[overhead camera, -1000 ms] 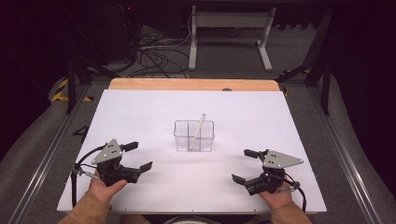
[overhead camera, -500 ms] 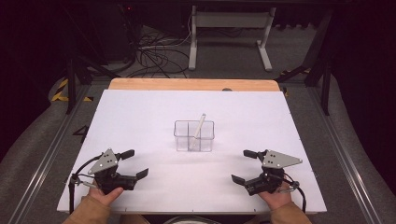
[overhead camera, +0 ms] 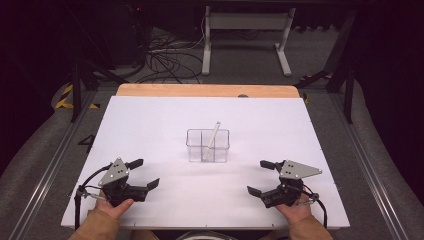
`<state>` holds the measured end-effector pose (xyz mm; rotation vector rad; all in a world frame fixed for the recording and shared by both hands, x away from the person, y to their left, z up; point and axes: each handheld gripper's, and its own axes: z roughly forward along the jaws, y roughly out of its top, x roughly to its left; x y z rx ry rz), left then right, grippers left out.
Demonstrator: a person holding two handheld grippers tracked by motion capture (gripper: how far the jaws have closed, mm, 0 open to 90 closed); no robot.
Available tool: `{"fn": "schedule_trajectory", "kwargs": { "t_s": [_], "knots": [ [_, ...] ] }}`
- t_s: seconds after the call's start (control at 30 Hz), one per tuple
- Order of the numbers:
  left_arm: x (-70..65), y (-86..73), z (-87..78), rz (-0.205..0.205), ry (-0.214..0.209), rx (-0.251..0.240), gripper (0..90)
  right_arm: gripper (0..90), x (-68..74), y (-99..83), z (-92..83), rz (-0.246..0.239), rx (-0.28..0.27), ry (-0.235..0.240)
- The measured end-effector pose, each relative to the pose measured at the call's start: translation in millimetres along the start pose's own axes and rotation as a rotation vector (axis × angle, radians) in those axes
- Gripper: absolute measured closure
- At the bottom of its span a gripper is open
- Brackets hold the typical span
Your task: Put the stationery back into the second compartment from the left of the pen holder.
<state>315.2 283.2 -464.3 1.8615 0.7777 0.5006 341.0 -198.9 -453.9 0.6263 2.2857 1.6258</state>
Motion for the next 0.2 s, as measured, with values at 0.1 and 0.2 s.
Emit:
{"fn": "schedule_trajectory", "kwargs": {
  "t_s": [0.1,0.2],
  "knots": [
    [0.0,0.3,0.0,0.007,0.004,-0.003,10.9,3.1,0.3,0.0,-0.5,-0.001,0.0,-0.001],
    [-0.2,0.3,-0.7,0.012,0.009,-0.011,10.5,3.1,0.0,0.1,-0.9,-0.003,0.0,-0.003]
  ]
}}
